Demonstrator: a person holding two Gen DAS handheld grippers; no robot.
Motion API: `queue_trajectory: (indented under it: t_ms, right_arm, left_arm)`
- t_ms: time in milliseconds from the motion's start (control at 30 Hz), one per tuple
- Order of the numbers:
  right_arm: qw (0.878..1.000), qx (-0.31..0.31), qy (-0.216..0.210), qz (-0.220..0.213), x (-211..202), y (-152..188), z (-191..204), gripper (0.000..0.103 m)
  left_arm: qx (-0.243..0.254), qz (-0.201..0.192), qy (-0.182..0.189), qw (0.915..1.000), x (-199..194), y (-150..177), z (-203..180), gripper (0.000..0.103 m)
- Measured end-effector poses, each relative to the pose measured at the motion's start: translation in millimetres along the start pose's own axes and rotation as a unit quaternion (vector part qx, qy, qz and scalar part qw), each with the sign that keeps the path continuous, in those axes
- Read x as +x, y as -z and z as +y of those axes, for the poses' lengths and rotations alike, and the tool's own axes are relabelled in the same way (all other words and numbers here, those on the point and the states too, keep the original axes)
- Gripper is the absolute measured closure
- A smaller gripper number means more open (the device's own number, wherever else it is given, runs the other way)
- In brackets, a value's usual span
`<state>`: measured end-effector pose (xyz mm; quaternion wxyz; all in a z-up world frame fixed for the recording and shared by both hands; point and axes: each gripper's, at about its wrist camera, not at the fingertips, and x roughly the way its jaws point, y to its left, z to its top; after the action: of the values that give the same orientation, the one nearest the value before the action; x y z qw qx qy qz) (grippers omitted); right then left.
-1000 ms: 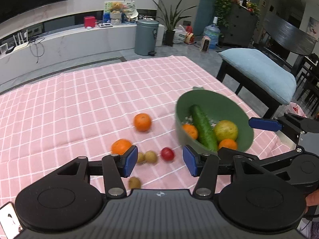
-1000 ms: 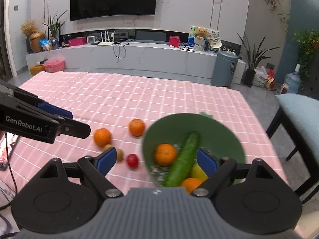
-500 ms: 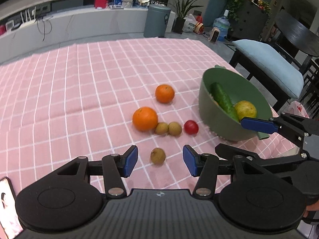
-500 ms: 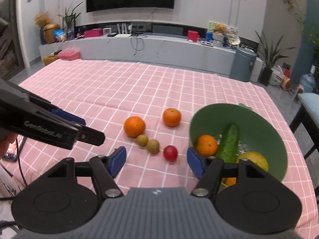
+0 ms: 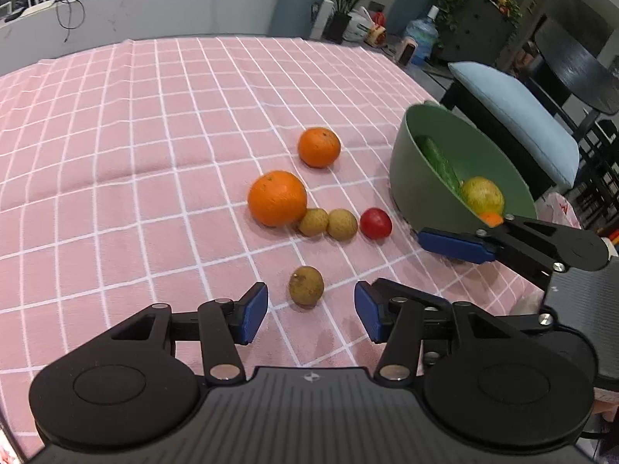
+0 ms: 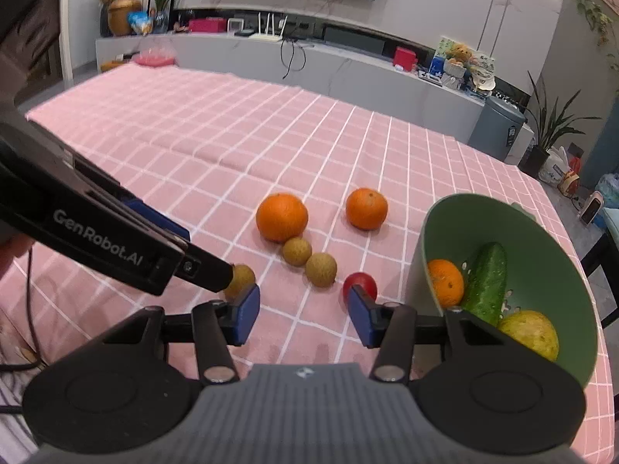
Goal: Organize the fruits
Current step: 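Withdraw both tools and move toward the small brown fruits, then grasp a small brown fruit with the left tool while the right tool grasps another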
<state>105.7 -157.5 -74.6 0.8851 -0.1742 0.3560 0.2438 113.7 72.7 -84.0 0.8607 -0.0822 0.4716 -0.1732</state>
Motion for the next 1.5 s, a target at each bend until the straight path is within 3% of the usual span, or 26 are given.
queue_trajectory:
  t_ms: [233, 500, 900, 1200, 1500]
  right_arm:
    - [1.0, -0.01, 0.001, 0.015, 12.9, 8.9, 0.3, 0.058]
    - [0.999, -0.032, 0.012, 0.003, 20.4, 6.1, 4.4, 0.064]
    - [0.992, -0.116, 0.057, -0.002, 41.3, -6.7, 18.0, 0.067]
    - [0.989, -0.132, 0.061, 0.015, 59.9, -10.4, 18.1, 0.08]
    - [0.988, -0.139, 0.066, 0.015, 54.6, -9.4, 19.3, 0.083]
  left_arm:
    - [0.007, 0.019, -0.005, 0.9998, 24.5, -4.1, -5.9, 0.049]
    - [0.003, 0.032, -0.019, 0.9993, 38.3, -5.5, -3.0, 0.076]
    - [-0.038, -0.007, -0.039, 0.9985, 24.8, -8.4, 17.2, 0.076]
    - [-0.046, -0.018, -0.032, 0.9983, 20.1, -8.0, 21.5, 0.076]
    - [-0.038, -0.026, -0.031, 0.9985, 15.8, -6.6, 18.4, 0.076]
